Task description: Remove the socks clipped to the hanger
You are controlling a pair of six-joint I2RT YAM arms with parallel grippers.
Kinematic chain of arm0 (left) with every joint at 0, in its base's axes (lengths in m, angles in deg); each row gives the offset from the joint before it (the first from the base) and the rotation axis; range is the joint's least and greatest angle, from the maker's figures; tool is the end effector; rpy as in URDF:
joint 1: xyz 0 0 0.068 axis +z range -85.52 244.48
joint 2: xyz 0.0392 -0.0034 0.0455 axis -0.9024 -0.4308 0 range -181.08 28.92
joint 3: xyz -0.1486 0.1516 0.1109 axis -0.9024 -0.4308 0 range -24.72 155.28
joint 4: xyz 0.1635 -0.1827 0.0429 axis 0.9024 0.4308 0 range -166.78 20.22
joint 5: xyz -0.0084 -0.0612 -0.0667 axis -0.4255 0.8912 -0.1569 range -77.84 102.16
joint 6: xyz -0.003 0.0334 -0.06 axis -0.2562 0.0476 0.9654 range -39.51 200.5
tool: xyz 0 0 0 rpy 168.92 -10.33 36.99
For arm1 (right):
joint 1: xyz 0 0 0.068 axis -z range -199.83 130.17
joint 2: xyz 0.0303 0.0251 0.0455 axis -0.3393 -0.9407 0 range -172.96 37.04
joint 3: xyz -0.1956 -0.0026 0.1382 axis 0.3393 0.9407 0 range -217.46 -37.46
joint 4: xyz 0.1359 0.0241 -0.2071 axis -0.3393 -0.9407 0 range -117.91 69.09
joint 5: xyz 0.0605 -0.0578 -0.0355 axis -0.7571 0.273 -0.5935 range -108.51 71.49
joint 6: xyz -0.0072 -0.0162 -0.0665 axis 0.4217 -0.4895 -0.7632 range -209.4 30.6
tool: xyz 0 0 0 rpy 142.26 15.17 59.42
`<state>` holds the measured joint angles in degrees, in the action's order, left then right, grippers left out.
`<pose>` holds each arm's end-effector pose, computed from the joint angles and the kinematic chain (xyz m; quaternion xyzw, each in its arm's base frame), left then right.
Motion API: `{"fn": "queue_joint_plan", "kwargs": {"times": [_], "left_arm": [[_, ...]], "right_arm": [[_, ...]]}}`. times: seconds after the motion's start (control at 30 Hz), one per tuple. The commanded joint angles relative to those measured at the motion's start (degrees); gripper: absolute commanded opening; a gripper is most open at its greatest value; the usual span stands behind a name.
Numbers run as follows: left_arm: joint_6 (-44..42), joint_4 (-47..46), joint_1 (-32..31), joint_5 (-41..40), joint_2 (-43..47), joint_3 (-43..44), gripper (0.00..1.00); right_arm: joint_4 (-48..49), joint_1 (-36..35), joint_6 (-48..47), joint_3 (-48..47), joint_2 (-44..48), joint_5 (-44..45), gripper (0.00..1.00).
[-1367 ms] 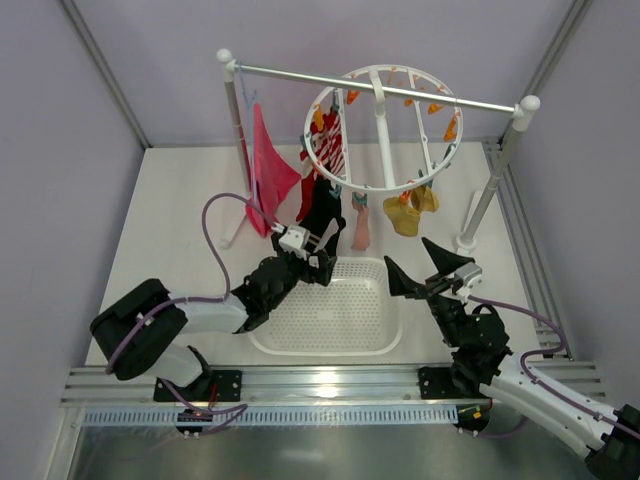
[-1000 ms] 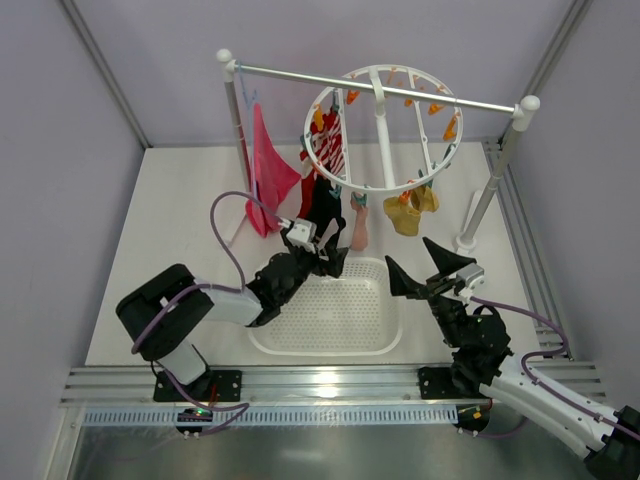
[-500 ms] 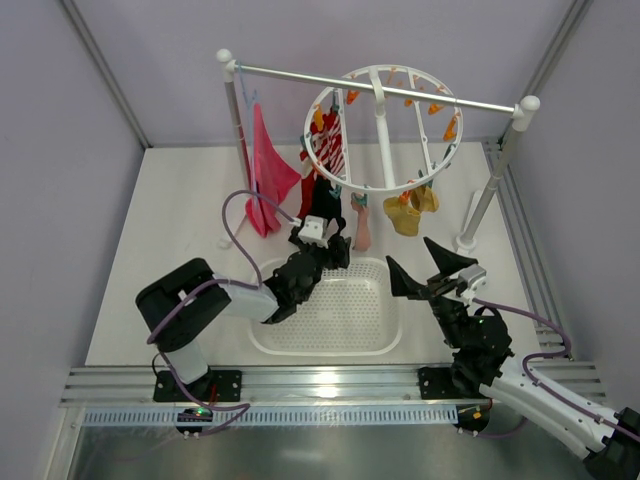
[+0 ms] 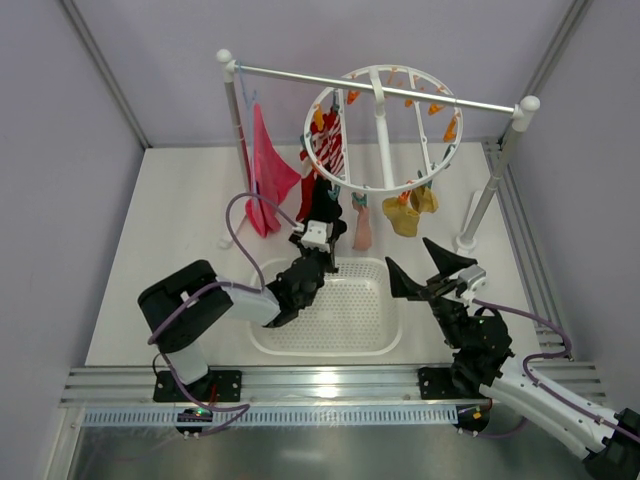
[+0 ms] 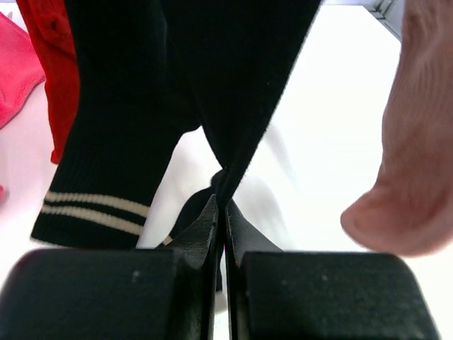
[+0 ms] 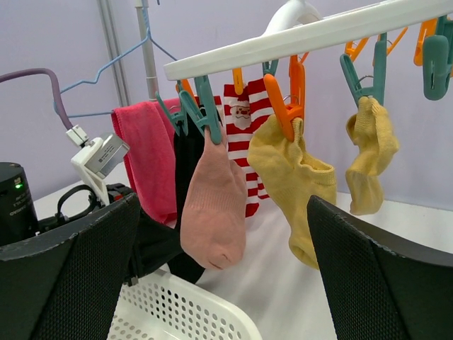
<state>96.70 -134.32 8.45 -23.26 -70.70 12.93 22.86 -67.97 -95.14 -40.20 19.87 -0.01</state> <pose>0.2161 -0.2631 0.1544 0.0438 0.7277 -0.2010 0.6543 0.1136 0.1003 0.2437 -0.1021 0.5072 0.2324 0.8236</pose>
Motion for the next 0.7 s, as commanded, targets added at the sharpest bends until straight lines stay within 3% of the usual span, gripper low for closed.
{"fn": "queue_joint_plan", "kwargs": {"times": [0.0,0.33,0.67], "left_arm": [[-3.20,-6.44,-1.54,-3.16,4.33,-3.18,0.00],[-7.76,-10.66,-4.88,-5.71,11.97,-9.25,0.00],[-8.56,-11.19,-6.46,-4.66,20.68,-15.58,0.00]], "right_arm": [[1.50,-0.02,0.20,10.21,-0.32,-1.27,1.00],[2.73,-0.02,-1.73,4.95,-8.14,-3.73,0.99],[-9.83,-2.04,1.60,-9.46,-11.48,-4.79,1.00]]}}
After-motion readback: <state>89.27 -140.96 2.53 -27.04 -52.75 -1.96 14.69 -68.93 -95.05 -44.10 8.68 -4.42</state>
